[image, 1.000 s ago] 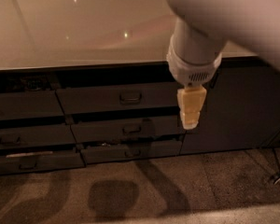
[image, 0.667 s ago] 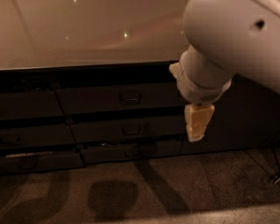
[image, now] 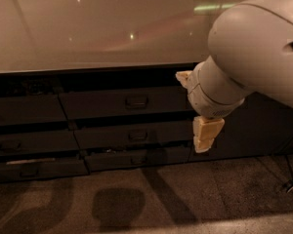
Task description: Open top drawer
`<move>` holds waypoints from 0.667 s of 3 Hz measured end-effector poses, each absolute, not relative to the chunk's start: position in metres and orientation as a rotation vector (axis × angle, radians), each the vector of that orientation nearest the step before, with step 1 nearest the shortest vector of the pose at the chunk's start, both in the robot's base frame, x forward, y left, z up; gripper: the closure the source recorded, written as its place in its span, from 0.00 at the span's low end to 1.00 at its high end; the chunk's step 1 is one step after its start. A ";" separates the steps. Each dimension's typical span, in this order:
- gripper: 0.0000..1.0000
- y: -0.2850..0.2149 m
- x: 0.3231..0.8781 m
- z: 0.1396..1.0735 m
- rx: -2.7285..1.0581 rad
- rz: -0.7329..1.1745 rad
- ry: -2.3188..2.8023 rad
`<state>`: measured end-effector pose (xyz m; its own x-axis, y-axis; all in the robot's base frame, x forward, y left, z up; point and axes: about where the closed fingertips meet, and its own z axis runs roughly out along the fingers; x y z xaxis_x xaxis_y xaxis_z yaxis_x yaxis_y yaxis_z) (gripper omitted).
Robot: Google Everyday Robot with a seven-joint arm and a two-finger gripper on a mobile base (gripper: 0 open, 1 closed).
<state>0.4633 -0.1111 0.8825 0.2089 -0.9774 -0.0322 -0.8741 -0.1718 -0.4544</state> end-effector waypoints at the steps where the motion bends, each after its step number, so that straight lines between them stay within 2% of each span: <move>1: 0.00 -0.117 0.489 0.858 -2.151 -0.355 1.732; 2: 0.00 -0.126 0.522 0.828 -2.196 -0.325 1.741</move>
Offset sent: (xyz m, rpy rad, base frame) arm 0.1032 -0.0261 -0.0959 -0.0477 0.1298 0.0428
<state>0.5225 -0.1257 0.8277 0.2319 -0.9725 -0.0202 -0.8999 -0.2066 -0.3840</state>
